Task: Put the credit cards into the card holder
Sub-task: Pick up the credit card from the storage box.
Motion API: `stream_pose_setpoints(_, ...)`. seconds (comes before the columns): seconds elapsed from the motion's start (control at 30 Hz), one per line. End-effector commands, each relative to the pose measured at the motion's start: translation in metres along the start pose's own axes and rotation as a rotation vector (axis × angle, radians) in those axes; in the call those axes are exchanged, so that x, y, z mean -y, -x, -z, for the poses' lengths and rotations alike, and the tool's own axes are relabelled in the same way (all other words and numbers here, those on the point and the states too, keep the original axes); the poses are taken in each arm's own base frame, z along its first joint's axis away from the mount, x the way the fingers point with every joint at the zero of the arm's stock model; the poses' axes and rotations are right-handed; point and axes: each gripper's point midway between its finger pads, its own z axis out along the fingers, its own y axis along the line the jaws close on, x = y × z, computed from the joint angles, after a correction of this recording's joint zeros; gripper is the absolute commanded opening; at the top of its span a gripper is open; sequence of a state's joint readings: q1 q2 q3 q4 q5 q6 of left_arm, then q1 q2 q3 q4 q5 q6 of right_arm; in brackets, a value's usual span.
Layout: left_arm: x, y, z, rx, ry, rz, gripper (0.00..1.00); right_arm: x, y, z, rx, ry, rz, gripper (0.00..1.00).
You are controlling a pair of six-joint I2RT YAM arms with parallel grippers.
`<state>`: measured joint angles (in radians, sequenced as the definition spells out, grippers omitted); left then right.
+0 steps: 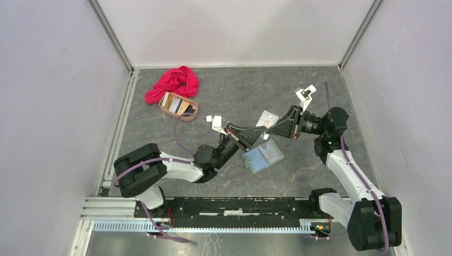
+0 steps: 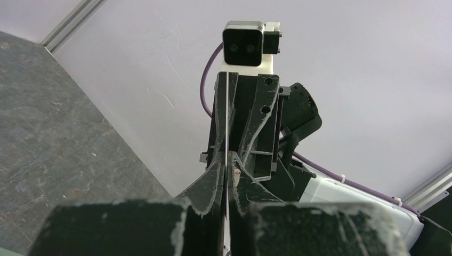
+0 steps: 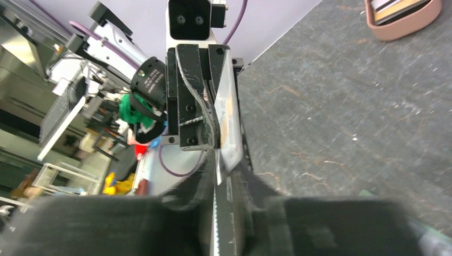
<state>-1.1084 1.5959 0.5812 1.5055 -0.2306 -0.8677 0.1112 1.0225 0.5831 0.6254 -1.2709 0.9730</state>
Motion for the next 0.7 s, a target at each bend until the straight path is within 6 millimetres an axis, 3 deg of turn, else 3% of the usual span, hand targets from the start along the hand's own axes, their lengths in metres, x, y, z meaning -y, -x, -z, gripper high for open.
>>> stream_pose_setpoints(0.0, 0.022, 0.011, -0.007, 0.047, -0.07, 0.047, 0.08, -0.009, 0.01, -0.003, 0.018, 0.023, 0.063, 0.06)
stream_pose_setpoints(0.03, 0.022, 0.011, -0.007, 0.049, -0.071, 0.047, 0.1, -0.008, 0.009, -0.003, 0.013, 0.025, 0.065, 0.0)
stream_pose_setpoints(0.13, 0.022, 0.016, -0.005, 0.056, -0.061, 0.034, 0.2, -0.006, 0.005, -0.002, 0.001, 0.023, 0.073, 0.0)
stream_pose_setpoints(0.3, 0.012, 0.028, 0.008, -0.012, 0.001, -0.054, 0.68, 0.009, -0.008, 0.001, -0.066, -0.019, 0.121, 0.0)
stream_pose_setpoints(0.43, 0.008, 0.038, 0.017, -0.227, 0.019, -0.194, 0.9, 0.011, -0.025, 0.004, -0.136, 0.03, 0.164, 0.0)
stream_pose_setpoints(0.57, -0.02, 0.028, 0.047, -0.576, 0.1, -0.386, 1.0, 0.011, -0.041, 0.004, -0.19, 0.08, 0.205, 0.0)
stream_pose_setpoints(0.67, -0.027, 0.023, 0.062, -0.753, 0.103, -0.421, 1.0, 0.006, -0.047, 0.0, -0.207, 0.111, 0.238, 0.0)
